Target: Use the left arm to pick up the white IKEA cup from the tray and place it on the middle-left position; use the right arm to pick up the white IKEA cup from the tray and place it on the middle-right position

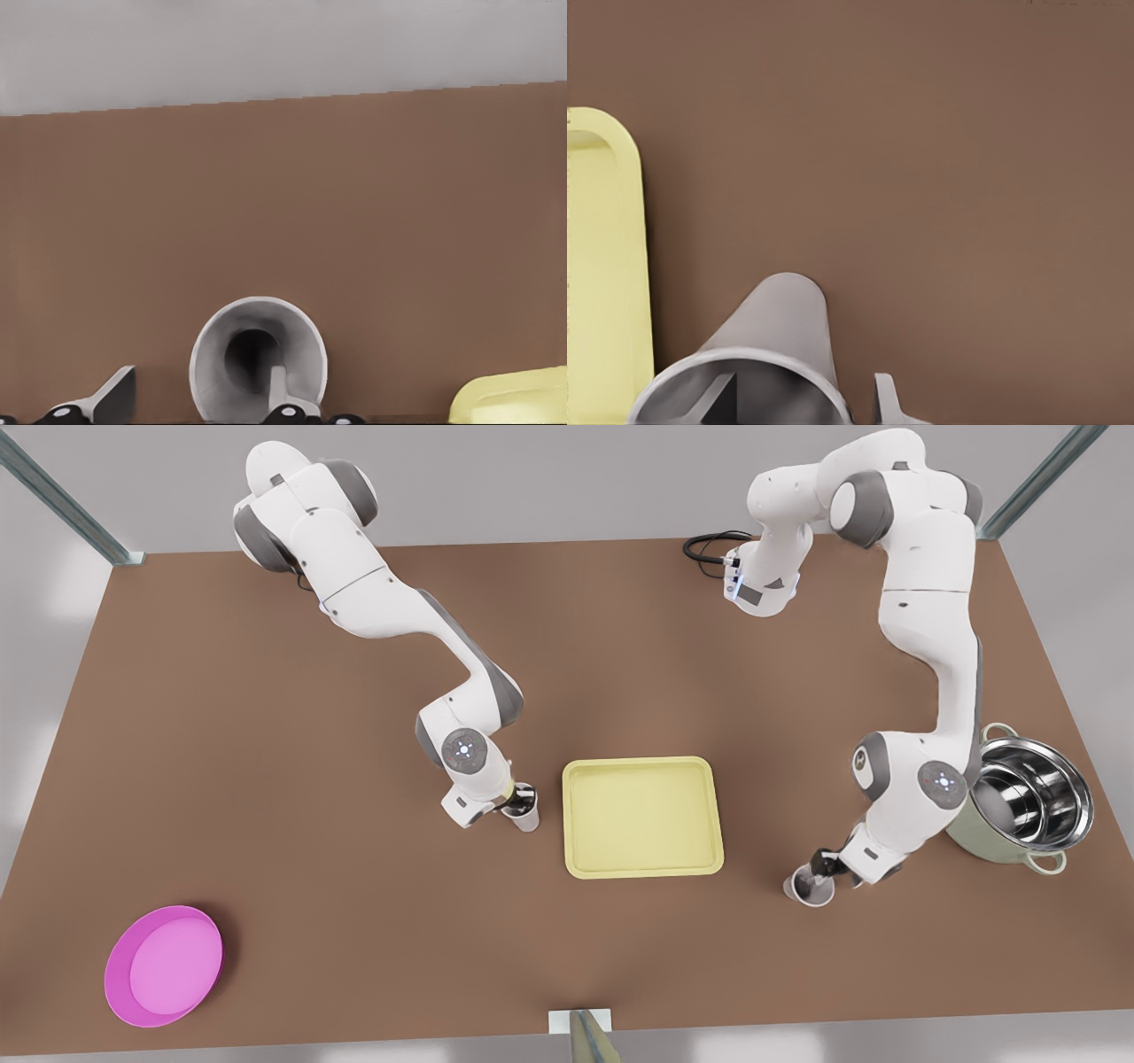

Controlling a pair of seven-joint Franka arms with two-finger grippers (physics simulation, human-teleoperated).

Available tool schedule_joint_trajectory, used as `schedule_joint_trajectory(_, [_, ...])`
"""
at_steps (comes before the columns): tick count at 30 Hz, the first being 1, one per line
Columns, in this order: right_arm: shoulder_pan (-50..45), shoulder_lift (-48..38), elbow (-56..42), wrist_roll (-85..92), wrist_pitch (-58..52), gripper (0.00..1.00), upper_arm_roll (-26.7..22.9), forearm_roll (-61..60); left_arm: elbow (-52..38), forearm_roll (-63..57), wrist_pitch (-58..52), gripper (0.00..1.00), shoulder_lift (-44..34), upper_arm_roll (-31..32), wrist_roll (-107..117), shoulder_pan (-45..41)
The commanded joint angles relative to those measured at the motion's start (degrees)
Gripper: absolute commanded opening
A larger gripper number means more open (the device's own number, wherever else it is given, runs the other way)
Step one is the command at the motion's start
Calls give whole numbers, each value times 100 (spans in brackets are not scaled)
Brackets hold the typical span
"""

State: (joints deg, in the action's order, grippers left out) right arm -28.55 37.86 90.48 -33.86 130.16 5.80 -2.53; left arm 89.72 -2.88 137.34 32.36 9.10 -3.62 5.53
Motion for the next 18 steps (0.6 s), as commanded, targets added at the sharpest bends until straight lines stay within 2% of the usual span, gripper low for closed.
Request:
schedule_joint_trajectory(1, [-2,-7,-4,450,0,77,1,-2,-86,-398,-2585,100,-790,22,-78,-8])
schedule_joint_trajectory(2, [-2,-7,-4,450,0,95,1,-2,-366,135,-3755,100,-1335,13,-8,1])
schedule_joint_trajectory(3, [-10,-7,5,450,0,100,1,-2,-543,455,-4670,100,-1907,-67,-42,80])
schedule_joint_trajectory(4, [-19,-7,5,450,-8,100,1,-2,377,472,-4227,100,-2804,-75,-51,106])
schedule_joint_trajectory(5, [-19,-7,5,459,-8,100,1,-2,584,482,-3881,100,-2886,-102,-218,124])
schedule_joint_trajectory(6, [-10,-50,-4,459,-8,100,1,-2,-384,516,-4426,100,-2340,-93,45,97])
schedule_joint_trajectory(8, [349,-533,-13,713,-157,100,-35,42,-464,710,-4418,100,-2269,-110,90,115])
schedule_joint_trajectory(10, [1202,-1517,-30,1549,-1264,100,-52,59,-482,727,-4418,100,-2225,-119,72,220])
schedule_joint_trajectory(12, [1817,-2413,-224,2083,-2414,100,-114,622,-482,727,-4418,100,-2207,-119,72,238])
schedule_joint_trajectory(13, [2204,-2678,-206,2603,-3013,100,-70,613,-482,727,-4418,100,-2199,-119,72,238])
schedule_joint_trajectory(14, [2643,-2941,-163,3112,-3409,100,202,665,-482,736,-4418,100,-2199,-119,54,238])
schedule_joint_trajectory(16, [2820,-3188,268,3781,-3586,100,168,745,-482,736,-4418,100,-2199,-119,46,273])
schedule_joint_trajectory(18, [2811,-3039,224,3984,-3480,100,88,692,-482,736,-4418,100,-2199,-119,46,291])
